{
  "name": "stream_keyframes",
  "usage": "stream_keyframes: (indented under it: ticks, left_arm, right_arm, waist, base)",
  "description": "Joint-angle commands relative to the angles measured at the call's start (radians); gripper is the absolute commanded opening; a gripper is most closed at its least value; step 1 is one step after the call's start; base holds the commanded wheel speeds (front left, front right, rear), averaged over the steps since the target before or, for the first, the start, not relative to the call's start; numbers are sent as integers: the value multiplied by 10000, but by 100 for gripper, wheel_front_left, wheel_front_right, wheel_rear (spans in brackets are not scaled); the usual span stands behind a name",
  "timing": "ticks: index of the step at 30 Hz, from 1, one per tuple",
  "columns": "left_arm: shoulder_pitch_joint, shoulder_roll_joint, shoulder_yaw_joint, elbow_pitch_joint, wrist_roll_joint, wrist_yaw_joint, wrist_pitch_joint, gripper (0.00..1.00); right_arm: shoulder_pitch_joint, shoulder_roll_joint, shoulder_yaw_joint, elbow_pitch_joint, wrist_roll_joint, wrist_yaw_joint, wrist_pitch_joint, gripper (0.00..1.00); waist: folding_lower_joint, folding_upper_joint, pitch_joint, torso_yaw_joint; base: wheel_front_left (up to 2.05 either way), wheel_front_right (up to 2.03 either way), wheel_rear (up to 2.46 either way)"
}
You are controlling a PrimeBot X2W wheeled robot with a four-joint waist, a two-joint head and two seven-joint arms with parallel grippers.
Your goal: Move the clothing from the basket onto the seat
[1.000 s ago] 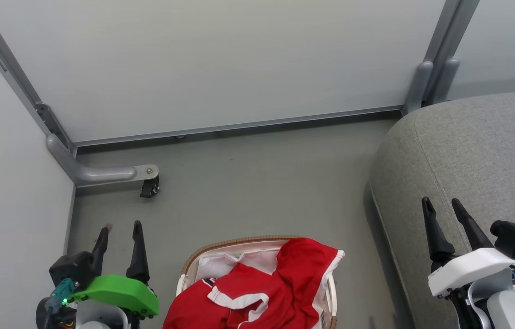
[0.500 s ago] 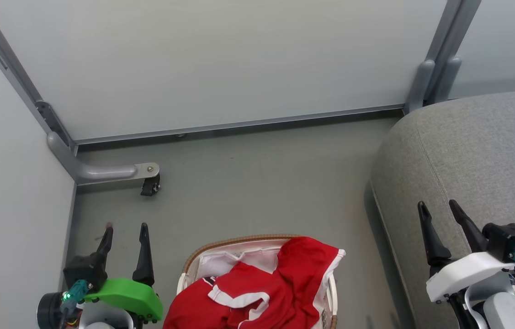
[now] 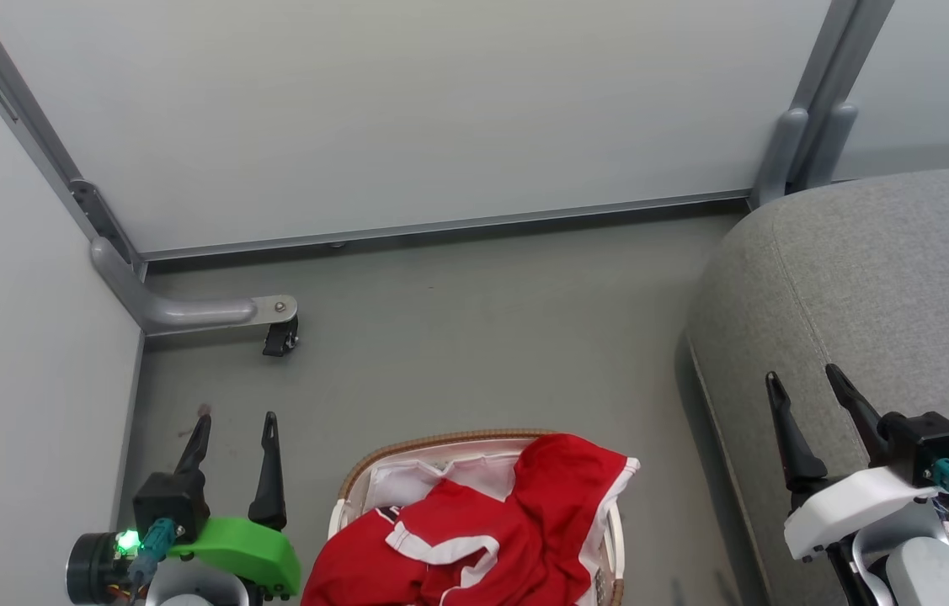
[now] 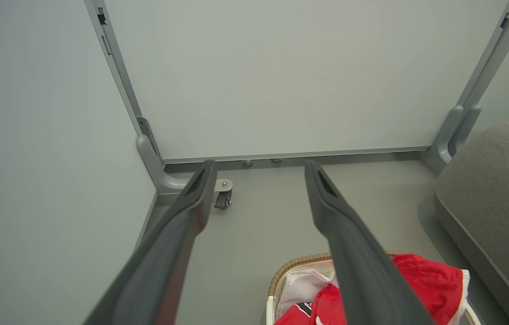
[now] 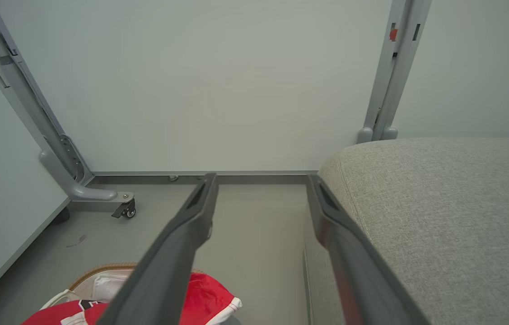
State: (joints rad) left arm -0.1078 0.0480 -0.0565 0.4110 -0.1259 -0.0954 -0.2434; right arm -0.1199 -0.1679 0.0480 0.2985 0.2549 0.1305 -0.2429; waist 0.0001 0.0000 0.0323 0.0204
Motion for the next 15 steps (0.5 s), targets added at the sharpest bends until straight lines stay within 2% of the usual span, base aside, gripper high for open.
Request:
stream_keyframes:
  ticks: [1,10,15]
  left_arm:
    - [-195,61,44,14,183,15,-77,100]
    - [-223,52,-36,85,617,-87,-242,100]
    - [-378,51,-220,121,307,-160,-229,100]
  right_arm:
    - [-133,-45,20,31,-244,4,-93,100]
    - [-235,-9,24,6,-791,2,-238,100]
    - [-439,27,-16,-179,-668,-1,-237,100]
  waist:
    - [-1,0,9,5]
    - [-1,0,241,-74]
    - [-1,0,644,-228]
  base:
    - [0,0,0]
    - [0,0,0]
    - [0,0,0]
